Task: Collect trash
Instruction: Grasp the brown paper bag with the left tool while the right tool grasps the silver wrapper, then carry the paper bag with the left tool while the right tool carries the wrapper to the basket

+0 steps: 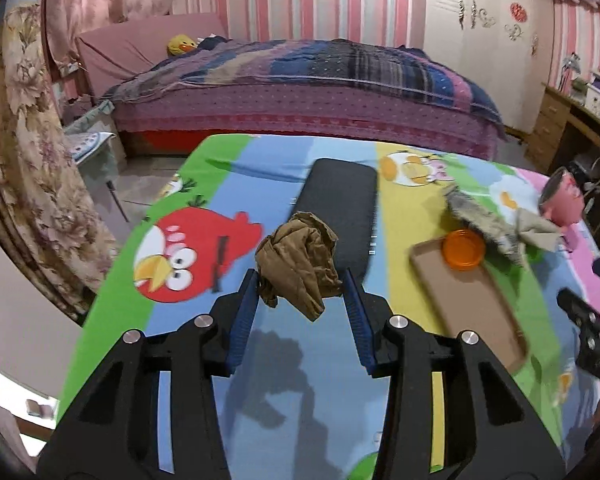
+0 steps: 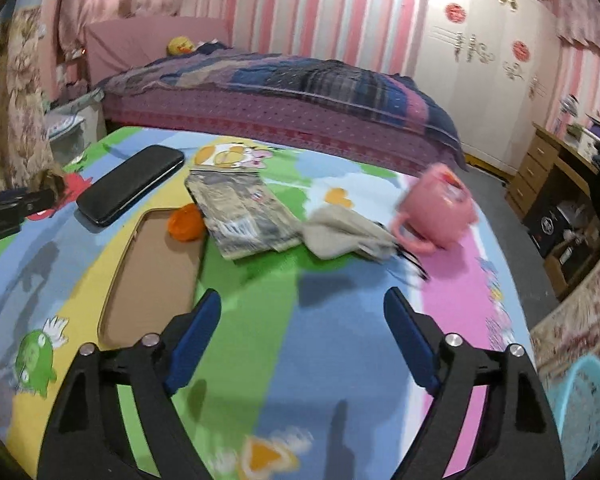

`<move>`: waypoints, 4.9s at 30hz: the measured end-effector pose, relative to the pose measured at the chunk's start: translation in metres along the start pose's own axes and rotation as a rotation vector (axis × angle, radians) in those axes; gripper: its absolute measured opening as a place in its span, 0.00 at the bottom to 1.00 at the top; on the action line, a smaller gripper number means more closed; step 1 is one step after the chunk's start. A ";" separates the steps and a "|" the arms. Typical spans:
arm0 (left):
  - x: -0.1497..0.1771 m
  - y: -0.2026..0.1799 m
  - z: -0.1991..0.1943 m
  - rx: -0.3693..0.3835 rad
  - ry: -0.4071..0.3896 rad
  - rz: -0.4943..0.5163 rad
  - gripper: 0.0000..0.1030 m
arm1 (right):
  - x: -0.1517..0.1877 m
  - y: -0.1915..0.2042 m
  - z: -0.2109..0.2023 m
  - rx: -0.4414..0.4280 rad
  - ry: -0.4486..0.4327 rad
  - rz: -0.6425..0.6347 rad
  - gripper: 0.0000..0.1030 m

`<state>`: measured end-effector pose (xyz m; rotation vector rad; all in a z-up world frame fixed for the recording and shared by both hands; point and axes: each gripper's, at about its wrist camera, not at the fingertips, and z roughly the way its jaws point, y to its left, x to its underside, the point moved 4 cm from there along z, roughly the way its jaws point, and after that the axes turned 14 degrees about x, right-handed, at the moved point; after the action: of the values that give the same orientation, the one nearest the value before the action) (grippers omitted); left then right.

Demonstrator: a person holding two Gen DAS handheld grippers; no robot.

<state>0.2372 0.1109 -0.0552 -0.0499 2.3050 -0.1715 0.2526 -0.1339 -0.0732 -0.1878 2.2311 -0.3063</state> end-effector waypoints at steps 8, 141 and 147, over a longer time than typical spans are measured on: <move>-0.007 0.018 0.000 -0.001 -0.003 -0.037 0.41 | -0.021 0.039 0.034 0.000 0.026 -0.099 0.58; 0.005 -0.150 -0.012 0.188 -0.029 0.179 0.41 | 0.063 -0.161 -0.126 -0.034 -0.157 0.283 0.04; 0.022 -0.203 -0.022 0.247 -0.021 0.255 0.42 | 0.085 -0.213 -0.129 0.086 -0.127 0.349 0.04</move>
<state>0.2025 -0.0895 -0.0283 0.3641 2.2289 -0.3204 0.1051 -0.3387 0.0023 0.2211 2.0745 -0.1926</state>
